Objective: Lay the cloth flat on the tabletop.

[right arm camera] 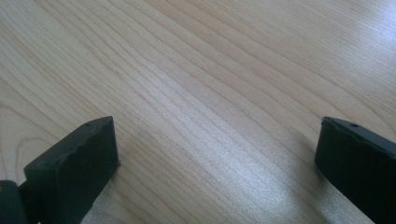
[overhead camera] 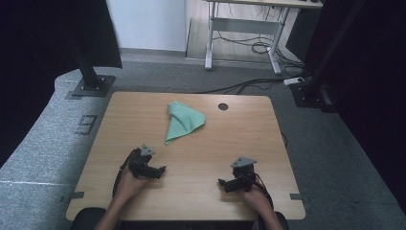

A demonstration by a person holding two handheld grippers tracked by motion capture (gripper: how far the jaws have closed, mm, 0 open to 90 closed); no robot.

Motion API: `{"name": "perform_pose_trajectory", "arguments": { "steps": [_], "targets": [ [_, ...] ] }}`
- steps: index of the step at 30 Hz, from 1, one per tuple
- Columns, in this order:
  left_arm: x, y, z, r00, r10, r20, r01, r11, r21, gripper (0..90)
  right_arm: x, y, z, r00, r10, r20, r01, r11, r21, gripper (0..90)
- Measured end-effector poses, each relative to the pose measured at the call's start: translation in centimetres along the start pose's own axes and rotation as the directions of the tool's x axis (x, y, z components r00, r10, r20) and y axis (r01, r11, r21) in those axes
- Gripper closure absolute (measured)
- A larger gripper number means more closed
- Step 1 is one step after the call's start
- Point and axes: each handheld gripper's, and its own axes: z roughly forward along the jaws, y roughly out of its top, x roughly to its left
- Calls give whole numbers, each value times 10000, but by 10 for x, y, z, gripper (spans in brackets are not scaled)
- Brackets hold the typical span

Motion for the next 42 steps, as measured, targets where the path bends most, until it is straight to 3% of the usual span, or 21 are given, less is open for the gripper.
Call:
{"name": "perform_pose_trajectory", "arguments": {
  "steps": [19, 26, 29, 42],
  "targets": [
    [0, -1, -2, 10000, 58, 70, -57, 9999, -144, 49, 0, 0, 0, 10000, -3, -1, 3, 10000, -2, 0],
    [0, -1, -3, 9999, 79, 117, -74, 9993, -370, 152, 0, 0, 0, 10000, -1, -2, 1, 10000, 0, 0],
    [0, 0, -2, 10000, -10, 32, 11, 9993, -380, 153, 0, 0, 0, 10000, -2, -3, 2, 10000, 1, 0],
    [2, 19, 1, 9996, -40, 266, 59, 9974, -722, 278, 0, 0, 0, 10000, -1, 0, 1, 10000, 1, 0]
  ]
}}
